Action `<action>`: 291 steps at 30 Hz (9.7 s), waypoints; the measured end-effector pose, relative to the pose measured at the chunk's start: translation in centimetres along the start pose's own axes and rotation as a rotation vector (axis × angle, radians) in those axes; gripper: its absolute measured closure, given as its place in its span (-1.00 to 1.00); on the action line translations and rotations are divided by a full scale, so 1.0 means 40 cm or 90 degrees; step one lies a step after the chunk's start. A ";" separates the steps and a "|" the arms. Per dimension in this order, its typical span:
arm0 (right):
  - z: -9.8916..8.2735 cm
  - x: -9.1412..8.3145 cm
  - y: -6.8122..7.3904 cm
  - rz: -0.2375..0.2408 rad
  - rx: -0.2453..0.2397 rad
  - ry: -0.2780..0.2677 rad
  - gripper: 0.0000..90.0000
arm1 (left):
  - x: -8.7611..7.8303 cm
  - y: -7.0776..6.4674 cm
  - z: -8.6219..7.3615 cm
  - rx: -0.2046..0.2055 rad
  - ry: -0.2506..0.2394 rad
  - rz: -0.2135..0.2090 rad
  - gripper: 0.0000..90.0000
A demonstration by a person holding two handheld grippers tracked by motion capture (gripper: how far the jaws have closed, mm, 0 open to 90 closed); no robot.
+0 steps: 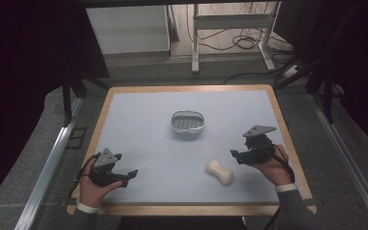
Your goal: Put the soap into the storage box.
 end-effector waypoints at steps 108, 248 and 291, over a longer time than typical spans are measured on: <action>0.100 0.099 0.121 0.126 -0.083 0.224 0.10 | 0.007 0.002 -0.006 0.005 0.012 -0.001 -0.74; 0.365 0.190 0.011 0.075 -0.144 0.174 0.10 | 0.001 0.011 -0.010 0.003 0.011 0.000 -0.74; 0.464 0.277 0.035 0.078 -0.210 0.182 0.10 | -0.003 0.016 -0.012 0.000 0.009 0.001 -0.74</action>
Point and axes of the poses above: each handheld gripper's, and its own axes: x roughly forward along the jaws, z roughly out of its top, y roughly to its left, the point moved 1 cm from there along x, roughly forward along the jaws, and after that the axes turned 6 degrees about -x, right-handed, at the moved point
